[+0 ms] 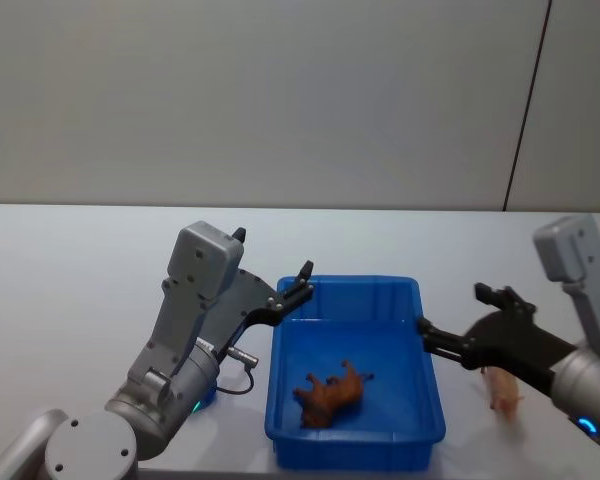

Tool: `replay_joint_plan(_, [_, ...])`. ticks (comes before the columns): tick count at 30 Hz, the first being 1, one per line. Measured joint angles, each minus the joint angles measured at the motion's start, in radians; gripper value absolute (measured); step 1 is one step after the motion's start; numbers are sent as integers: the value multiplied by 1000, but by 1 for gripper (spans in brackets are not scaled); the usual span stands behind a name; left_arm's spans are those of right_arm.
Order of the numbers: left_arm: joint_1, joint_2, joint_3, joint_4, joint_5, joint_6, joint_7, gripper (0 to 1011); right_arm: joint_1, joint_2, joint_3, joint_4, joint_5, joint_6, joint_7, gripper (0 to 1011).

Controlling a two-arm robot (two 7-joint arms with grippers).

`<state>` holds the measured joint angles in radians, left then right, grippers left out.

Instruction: Pick up the two dolls from the table and place them into the box.

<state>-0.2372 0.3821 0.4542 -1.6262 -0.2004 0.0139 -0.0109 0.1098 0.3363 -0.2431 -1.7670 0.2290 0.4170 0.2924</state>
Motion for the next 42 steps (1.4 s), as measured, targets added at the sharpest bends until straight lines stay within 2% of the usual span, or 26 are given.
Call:
replay_joint_plan(10, [0, 0, 0, 0, 0, 0, 0, 1001, -41, 46, 30, -9, 32, 23, -27, 1001])
replay_joint_plan(18, [0, 0, 0, 0, 0, 0, 0, 1001, -62, 62, 37, 6, 33, 55, -48, 1001])
replay_joint_plan(28, [0, 0, 0, 0, 0, 0, 0, 1001, -73, 59, 28, 37, 7, 78, -74, 1001])
replay_joint_plan(42, [0, 0, 0, 0, 0, 0, 0, 1001, -71, 33, 8, 91, -32, 100, -110, 1001])
